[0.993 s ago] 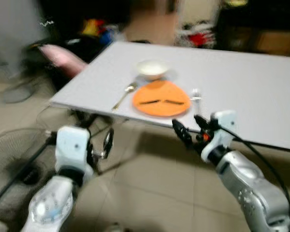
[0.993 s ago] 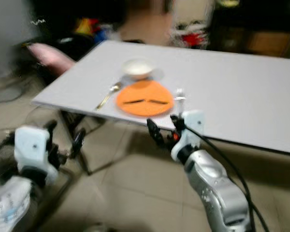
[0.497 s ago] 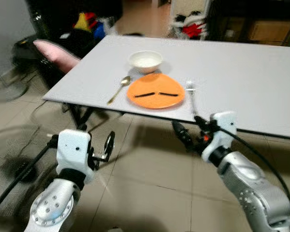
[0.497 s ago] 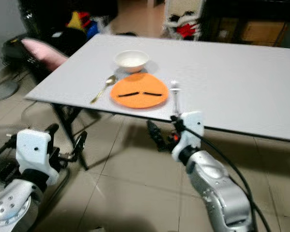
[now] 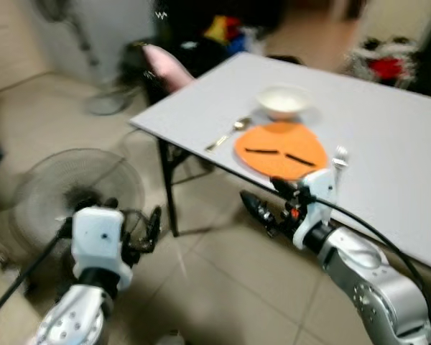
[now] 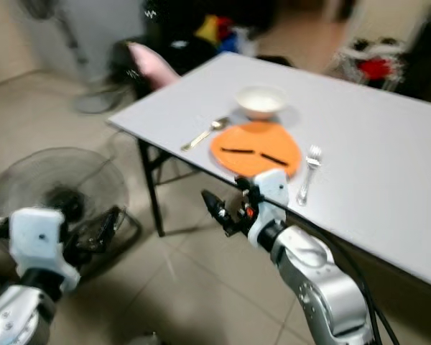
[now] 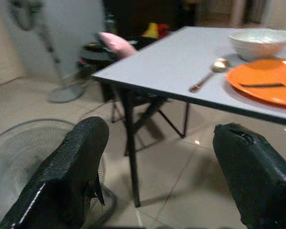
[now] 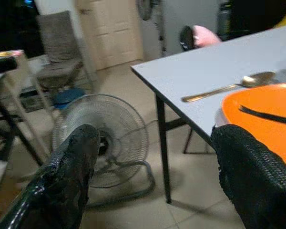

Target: Setting the table

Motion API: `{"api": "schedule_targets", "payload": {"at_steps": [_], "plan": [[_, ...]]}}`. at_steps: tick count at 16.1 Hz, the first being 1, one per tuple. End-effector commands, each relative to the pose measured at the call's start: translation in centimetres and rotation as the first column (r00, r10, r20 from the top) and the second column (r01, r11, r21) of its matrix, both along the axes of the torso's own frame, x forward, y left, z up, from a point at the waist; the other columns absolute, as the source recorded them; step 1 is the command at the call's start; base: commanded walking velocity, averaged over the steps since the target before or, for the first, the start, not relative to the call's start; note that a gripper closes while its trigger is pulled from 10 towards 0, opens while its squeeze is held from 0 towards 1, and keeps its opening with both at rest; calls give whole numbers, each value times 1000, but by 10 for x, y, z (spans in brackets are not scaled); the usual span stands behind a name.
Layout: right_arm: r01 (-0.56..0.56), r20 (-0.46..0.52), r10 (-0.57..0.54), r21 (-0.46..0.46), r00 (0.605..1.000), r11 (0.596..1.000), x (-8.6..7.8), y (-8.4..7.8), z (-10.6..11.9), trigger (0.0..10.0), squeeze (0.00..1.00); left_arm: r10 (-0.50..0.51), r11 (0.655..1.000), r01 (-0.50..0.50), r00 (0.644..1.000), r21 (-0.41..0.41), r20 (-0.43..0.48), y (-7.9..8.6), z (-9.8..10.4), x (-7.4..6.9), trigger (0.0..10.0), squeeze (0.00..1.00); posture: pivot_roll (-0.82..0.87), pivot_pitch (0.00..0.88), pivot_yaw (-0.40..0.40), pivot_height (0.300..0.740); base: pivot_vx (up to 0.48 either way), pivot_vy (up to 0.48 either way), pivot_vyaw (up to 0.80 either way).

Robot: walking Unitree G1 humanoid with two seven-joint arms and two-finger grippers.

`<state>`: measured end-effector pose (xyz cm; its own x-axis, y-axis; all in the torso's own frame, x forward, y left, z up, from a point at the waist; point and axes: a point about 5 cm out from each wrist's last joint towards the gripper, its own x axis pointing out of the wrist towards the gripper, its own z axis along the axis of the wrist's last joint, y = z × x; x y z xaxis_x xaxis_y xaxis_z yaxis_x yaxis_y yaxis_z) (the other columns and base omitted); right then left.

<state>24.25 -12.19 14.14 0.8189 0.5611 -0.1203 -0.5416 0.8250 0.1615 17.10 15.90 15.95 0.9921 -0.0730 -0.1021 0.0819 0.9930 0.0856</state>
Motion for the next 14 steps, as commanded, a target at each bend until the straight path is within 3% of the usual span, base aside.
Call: {"api": "schedule_targets", "payload": {"at_steps": [1, 9, 12, 14], "plan": [[18, -2, -18, 36, 1000, 999, -2, -1, -1, 10000, 0, 22, 1000, -22, 1000, 11, 10, 5, 2, 0, 10000, 0, 4, 0, 33, 740, 0, 480, 0], [23, 30, -24, 35, 999, 999, -1, -8, -2, 10000, 0, 2, 999, -2, 1000, 33, 25, 3, 5, -1, 10000, 0, 9, 0, 36, 740, 0, 480, 0], [-8, 55, 8, -13, 998, 1000, -2, -6, -2, 10000, 0, 5, 994, -8, 1000, 108, 31, 3, 6, -3, 10000, 0, 14, 0, 32, 740, 0, -412, 475], [-14, 56, 14, -10, 998, 1000, -2, -5, -3, 10000, 0, 9, 994, -12, 1000, 106, 26, 3, 5, -4, 10000, 0, 17, 0, 32, 740, 0, -480, 800]]}}
